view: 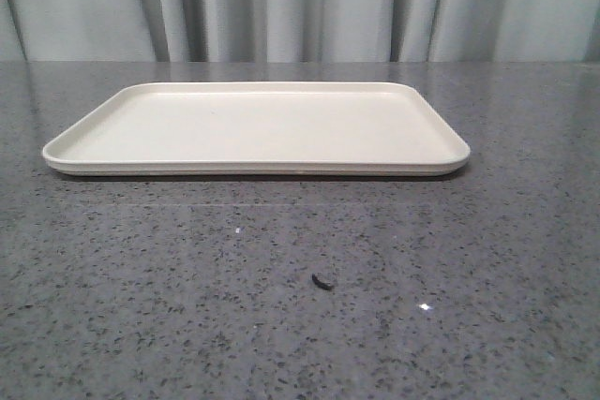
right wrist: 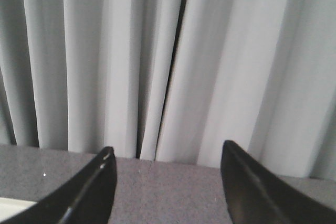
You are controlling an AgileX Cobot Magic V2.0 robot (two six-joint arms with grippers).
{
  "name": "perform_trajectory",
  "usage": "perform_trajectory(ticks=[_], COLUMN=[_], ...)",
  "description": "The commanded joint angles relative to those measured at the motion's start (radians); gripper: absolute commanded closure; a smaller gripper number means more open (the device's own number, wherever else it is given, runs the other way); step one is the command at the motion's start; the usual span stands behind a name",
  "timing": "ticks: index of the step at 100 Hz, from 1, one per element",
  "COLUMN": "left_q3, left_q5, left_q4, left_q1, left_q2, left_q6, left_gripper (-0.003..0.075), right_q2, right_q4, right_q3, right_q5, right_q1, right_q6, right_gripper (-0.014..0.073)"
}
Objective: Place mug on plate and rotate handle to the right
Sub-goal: 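Lift the white mug with the left gripper and carry it toward the tray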
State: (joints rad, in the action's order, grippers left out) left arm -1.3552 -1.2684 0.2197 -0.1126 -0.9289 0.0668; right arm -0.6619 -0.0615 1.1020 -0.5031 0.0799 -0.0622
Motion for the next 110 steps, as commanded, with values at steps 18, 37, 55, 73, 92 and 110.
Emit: perform_trajectory(ticks=[18, 37, 55, 73, 92, 110], left_q3=[0.021, 0.171, 0.238, 0.24, 0.24, 0.257], left_q5=[0.003, 0.003, 0.003, 0.003, 0.004, 0.004], left_q4=[0.019, 0.042, 0.077, 0.093, 0.092, 0.098], left_q1=[0.048, 0.048, 0.048, 0.048, 0.048, 0.048], left_q2=[-0.014, -0.018, -0.048, -0.096, -0.132, -0.153], left_q6=[-0.041, -0.041, -0.041, -0.041, -0.041, -0.041], left_gripper=[0.032, 0.032, 0.032, 0.032, 0.032, 0.032], right_q2=[-0.082, -0.085, -0.084, -0.084, -0.084, -0.084], right_q4=[0.001, 0.001, 0.001, 0.001, 0.001, 0.001], right_q3=[0.071, 0.07, 0.07, 0.07, 0.07, 0.07], right_q5=[-0.023, -0.023, -0.029, -0.032, -0.047, -0.069], right_q1=[0.002, 0.002, 0.002, 0.002, 0.002, 0.002], right_q6=[-0.023, -0.023, -0.024, -0.024, -0.024, -0.024], right_gripper=[0.015, 0.015, 0.015, 0.015, 0.015, 0.015])
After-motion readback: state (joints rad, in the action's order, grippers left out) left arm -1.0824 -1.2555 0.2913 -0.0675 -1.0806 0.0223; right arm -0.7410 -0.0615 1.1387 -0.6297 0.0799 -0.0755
